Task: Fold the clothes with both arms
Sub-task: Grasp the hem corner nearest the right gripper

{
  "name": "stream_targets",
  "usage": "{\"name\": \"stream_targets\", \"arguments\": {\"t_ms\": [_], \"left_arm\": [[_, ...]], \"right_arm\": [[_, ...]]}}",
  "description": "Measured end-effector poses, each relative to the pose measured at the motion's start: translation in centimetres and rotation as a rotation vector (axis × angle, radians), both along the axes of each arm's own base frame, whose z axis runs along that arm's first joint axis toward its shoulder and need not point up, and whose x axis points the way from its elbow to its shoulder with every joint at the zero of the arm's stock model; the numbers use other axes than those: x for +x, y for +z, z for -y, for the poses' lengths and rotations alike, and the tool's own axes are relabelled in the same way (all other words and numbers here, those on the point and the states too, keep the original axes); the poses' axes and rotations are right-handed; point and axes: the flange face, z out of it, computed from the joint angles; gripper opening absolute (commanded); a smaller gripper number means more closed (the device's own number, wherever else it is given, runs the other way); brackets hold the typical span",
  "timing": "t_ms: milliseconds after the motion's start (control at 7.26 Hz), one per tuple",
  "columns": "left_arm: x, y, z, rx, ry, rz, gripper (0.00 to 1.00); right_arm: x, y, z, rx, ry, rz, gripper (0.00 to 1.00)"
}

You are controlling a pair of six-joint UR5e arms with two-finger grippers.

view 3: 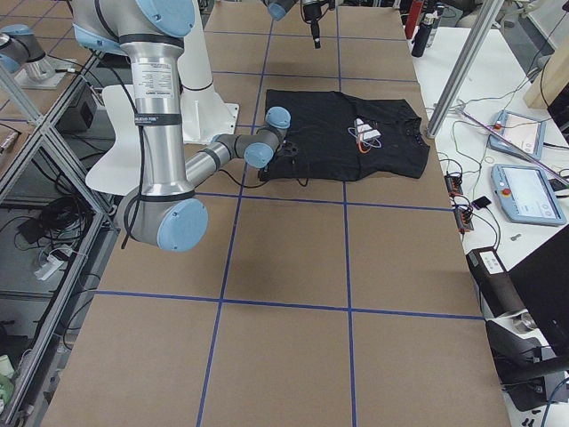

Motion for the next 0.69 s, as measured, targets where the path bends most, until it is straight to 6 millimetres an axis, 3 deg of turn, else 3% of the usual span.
{"name": "stream_targets", "arguments": {"t_ms": [551,689], "left_arm": [[-0.1,-0.1,0.0,0.005,-0.001,-0.001,0.98],[-0.2,-0.1,0.0,0.006,-0.002,-0.001,0.98]], "right_arm": [[-1.0,0.5,-0.7,-0.004,-0.014,-0.012,0.79],[-1.2,0.5,-0.9,-0.004,-0.018,-0.013,0.72]]}}
